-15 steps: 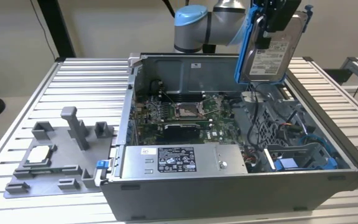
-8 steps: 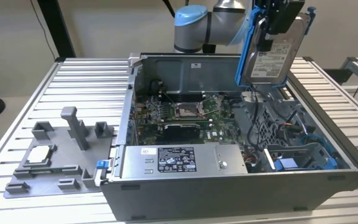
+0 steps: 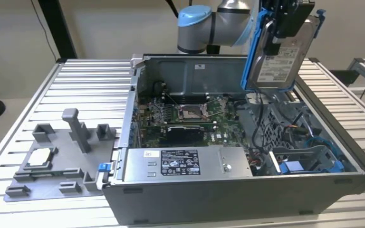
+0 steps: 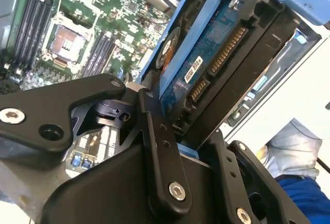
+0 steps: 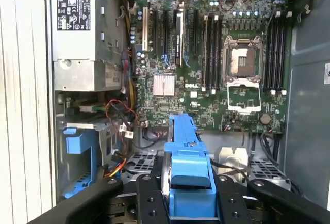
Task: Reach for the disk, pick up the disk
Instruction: 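Pick up the disk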
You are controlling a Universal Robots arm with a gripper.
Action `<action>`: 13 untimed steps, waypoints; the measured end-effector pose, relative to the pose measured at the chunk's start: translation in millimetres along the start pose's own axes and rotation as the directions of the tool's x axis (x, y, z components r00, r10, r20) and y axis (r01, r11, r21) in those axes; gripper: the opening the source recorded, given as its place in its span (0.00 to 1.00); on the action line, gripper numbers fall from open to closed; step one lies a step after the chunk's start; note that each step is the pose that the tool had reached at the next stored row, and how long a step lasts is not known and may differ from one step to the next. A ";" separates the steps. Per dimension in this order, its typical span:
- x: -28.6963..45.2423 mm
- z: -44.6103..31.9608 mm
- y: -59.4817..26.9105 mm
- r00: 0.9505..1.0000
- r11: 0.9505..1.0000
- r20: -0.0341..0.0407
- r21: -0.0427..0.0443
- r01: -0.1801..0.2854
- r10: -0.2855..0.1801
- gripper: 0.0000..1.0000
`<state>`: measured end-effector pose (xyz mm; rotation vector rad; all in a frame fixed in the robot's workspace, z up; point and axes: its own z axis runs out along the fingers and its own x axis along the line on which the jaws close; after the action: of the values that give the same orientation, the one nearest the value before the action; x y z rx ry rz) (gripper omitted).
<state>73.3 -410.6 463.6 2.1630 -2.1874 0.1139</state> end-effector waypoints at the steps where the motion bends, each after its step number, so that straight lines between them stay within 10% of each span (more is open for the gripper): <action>1: 2.0 0.2 0.0 1.000 1.000 0.000 -0.001 0.000 0.000 0.00; 13: 26.7 2.7 -0.5 1.000 1.000 0.000 -0.017 0.002 -0.002 0.00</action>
<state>73.5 -437.5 463.5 2.1559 -2.1786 0.0953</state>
